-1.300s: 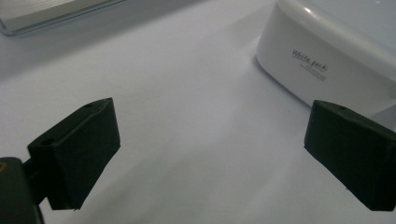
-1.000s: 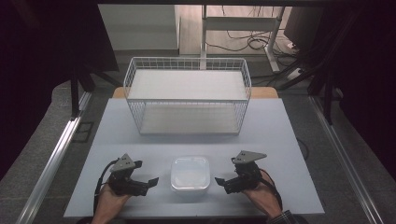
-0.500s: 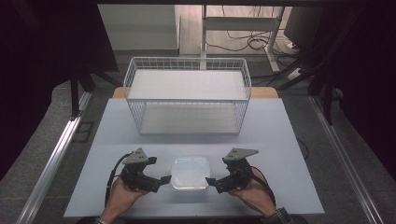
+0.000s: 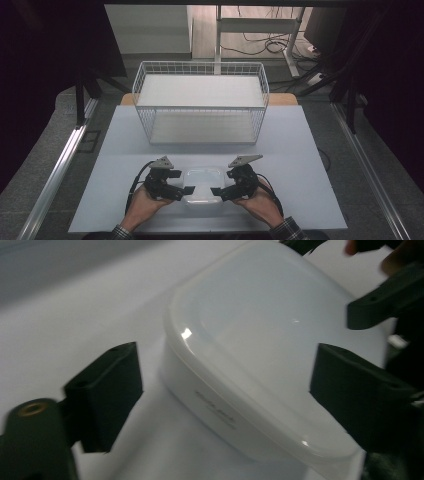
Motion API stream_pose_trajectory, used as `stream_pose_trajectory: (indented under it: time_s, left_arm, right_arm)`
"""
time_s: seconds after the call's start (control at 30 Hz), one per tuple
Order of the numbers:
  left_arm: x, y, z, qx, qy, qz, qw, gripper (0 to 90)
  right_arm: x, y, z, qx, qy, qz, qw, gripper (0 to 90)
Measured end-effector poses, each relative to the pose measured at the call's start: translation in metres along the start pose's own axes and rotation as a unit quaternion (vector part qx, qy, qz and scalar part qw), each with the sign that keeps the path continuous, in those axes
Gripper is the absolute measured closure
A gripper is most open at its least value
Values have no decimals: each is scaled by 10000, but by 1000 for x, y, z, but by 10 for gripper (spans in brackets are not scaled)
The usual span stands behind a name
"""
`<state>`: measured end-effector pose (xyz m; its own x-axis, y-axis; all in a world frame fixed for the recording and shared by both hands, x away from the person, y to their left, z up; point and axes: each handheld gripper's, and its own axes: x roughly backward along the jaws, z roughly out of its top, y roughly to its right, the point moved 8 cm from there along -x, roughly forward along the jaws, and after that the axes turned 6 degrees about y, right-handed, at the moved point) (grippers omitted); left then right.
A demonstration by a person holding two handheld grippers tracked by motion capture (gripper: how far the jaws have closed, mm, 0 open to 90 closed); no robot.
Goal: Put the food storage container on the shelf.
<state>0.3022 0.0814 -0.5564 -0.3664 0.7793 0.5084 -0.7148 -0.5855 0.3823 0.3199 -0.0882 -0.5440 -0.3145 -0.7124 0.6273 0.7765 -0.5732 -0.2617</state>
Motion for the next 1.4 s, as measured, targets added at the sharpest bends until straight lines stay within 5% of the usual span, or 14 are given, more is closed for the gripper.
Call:
stream_pose_trajectory:
  time_s: [0.07, 0.17, 0.2, 0.33, 0.4, 0.6, 0.7, 1.2, 1.4]
  left_arm:
    - [1, 2, -1, 97, 12, -141, 9999, 280]
    - [8, 3, -4, 291, -8, -153, 9995, 333]
    - [13, 4, -6, 403, 53, -206, 9990, 437]
    - [21, 6, -9, 565, 187, -325, 9977, 551]
    - [22, 9, -8, 606, 211, -247, 9976, 600]
    - [25, 9, 1, 738, 584, -63, 9955, 684]
    - [30, 6, 5, 762, 813, 71, 9937, 773]
    - [36, 12, -2, 663, 841, 157, 9941, 802]
    - [36, 12, 2, 468, 909, 399, 9940, 810]
  right_arm:
    - [2, -3, -2, -374, -63, 207, 9991, 268]
    - [4, -4, -4, -552, -98, 261, 9981, 298]
    - [8, -3, -7, -748, -132, 339, 9965, 365]
    - [14, -4, -10, -857, -168, 512, 9949, 436]
    - [21, -4, -9, -830, -114, 484, 9953, 567]
    - [29, -3, -4, -769, 91, 295, 9966, 652]
    - [33, -2, 1, -796, 298, 305, 9959, 769]
    - [29, -2, 3, -790, 733, 194, 9940, 783]
    - [30, -4, 7, -506, 835, -110, 9952, 788]
